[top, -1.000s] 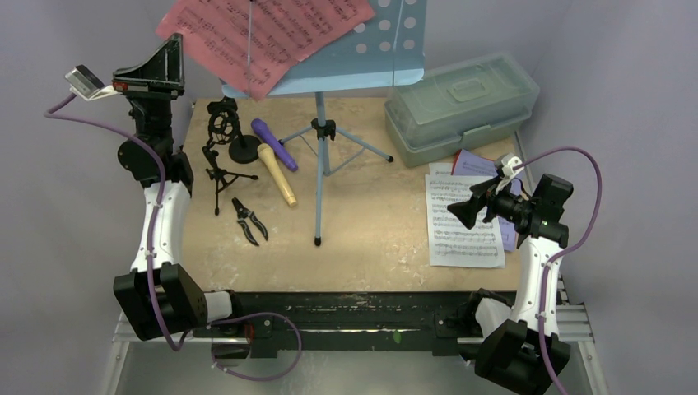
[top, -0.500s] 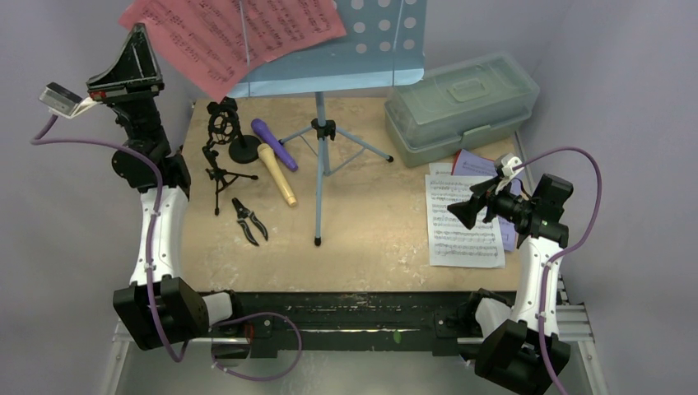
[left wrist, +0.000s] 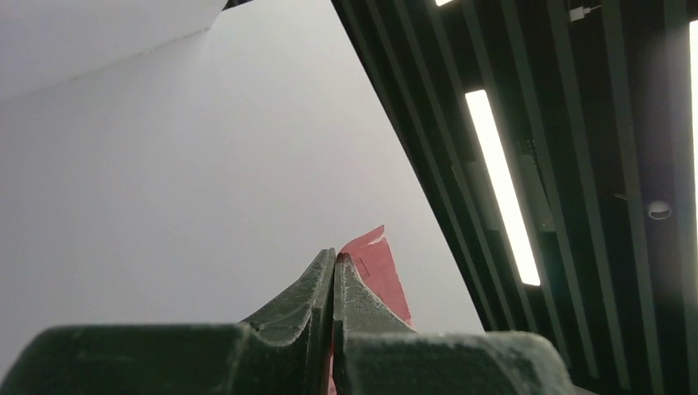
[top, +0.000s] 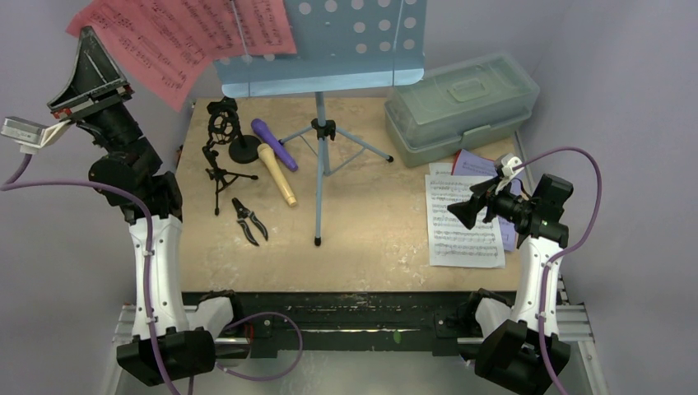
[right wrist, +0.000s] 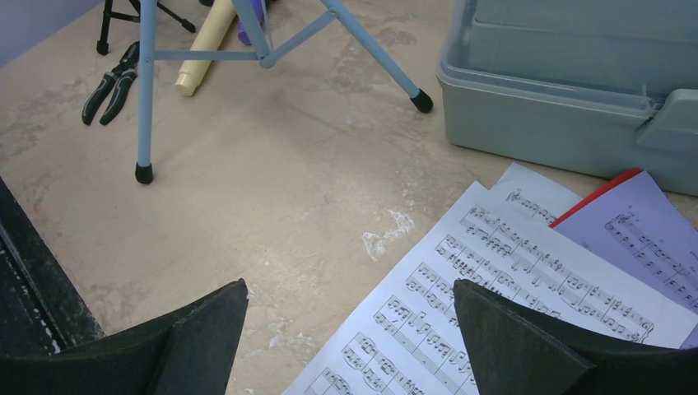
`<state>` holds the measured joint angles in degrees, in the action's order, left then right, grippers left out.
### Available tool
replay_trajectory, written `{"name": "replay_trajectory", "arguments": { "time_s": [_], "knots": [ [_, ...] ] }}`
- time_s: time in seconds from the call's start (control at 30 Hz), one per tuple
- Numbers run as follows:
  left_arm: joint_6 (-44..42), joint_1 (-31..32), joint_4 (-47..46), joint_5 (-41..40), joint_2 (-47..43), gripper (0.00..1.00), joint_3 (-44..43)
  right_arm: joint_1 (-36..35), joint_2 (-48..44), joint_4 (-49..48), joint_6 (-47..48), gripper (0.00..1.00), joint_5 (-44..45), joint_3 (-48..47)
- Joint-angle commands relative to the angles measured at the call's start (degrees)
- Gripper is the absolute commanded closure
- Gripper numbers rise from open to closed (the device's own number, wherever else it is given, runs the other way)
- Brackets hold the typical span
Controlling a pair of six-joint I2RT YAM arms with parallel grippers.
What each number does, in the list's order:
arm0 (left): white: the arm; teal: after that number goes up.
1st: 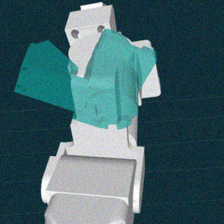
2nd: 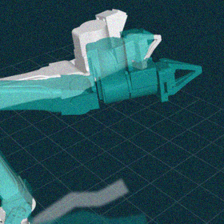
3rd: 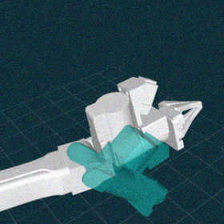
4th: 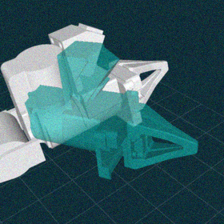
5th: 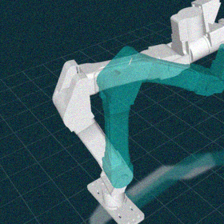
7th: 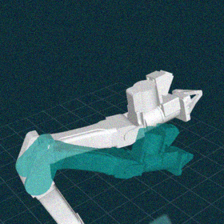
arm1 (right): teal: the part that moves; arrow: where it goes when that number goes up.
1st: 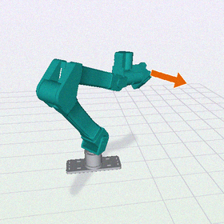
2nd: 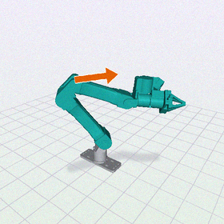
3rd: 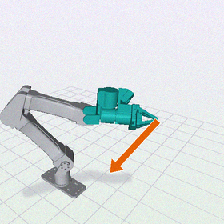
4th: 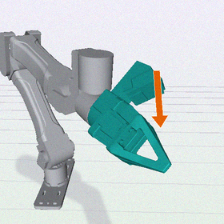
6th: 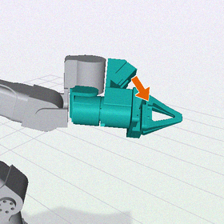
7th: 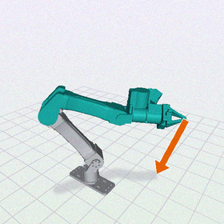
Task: Pack up the instrument practice props
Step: Pick up the sheet music from the music stand.
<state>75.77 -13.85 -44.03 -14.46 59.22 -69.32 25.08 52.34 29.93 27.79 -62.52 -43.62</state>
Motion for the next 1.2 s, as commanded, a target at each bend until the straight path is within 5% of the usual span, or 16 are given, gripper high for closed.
{"name": "replay_trajectory", "arguments": {
  "time_s": [0.0,0.6,1.17],
  "knots": [
    [-4.66,-0.38,3.5,-2.42,-0.77,1.0,-1.58,0.07,-1.18,0.04,0.73,0.01,0.01,-2.08],
    [-12.74,-0.07,33.1,-15.63,-7.03,1.0,-9.03,0.09,-1.1,-0.15,0.69,0.01,-0.06,-1.82],
    [-23.0,2.47,36.48,-22.06,-11.58,1.0,-6.8,0.06,-0.66,-0.58,0.47,0.01,0.16,-1.58]
  ]
}}
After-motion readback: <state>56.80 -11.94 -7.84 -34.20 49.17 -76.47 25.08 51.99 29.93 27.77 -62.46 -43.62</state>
